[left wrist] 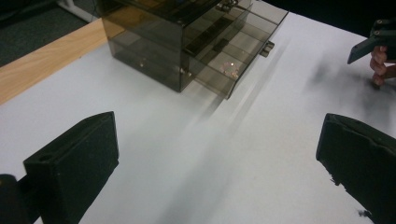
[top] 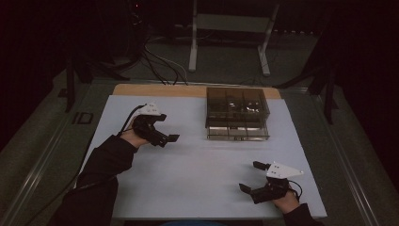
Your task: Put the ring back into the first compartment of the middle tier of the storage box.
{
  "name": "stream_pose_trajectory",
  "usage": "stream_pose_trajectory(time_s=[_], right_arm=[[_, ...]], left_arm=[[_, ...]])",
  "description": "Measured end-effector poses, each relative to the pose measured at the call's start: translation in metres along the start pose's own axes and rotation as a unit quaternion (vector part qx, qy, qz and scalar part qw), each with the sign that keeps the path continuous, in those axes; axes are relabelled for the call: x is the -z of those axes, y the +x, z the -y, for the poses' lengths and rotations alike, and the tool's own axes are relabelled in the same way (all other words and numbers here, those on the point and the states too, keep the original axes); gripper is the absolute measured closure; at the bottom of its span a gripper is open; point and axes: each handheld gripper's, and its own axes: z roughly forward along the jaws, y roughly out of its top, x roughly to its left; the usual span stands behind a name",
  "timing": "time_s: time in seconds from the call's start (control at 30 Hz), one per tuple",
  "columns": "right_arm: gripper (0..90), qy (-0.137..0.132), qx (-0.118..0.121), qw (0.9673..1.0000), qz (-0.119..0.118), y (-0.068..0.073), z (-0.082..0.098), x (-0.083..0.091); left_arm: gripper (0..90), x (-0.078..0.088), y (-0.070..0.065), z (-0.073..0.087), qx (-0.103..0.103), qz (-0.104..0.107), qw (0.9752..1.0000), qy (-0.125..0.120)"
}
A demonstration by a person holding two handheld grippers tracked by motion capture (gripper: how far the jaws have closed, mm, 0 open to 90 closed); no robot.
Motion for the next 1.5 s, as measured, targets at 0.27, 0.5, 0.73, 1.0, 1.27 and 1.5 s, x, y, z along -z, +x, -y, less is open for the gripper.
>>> stream_pose_trajectory(time_s=[0.27,0.5,0.73,1.0,1.27,1.5], right_arm=[[0.0,0.002,0.001,1.0000,0.001,0.000,0.000,-0.001],[0.0,0.002,0.001,1.0000,0.001,0.000,0.000,-0.001],[0.0,0.003,0.000,1.0000,0.001,0.000,0.000,-0.001],[0.0,0.004,0.000,1.0000,0.000,0.000,0.000,-0.001],[0.0,0.005,-0.001,1.0000,0.000,0.000,0.000,-0.002],[0.0,0.006,-0.001,1.0000,-0.001,0.000,0.000,-0.002]], left_arm=[[0.9,0.016,0.001,0.018,0.013,-0.007,0.9999,-0.008],[0.9,0.026,-0.002,0.046,0.037,-0.022,0.9990,-0.008],[0.9,0.032,-0.005,0.061,0.045,-0.027,0.9986,-0.006],[0.9,0.032,-0.013,0.087,0.062,-0.014,0.9979,-0.009],[0.9,0.033,-0.019,0.116,0.083,-0.011,0.9964,-0.011],[0.9,0.044,-0.030,0.133,0.086,-0.011,0.9962,-0.010]])
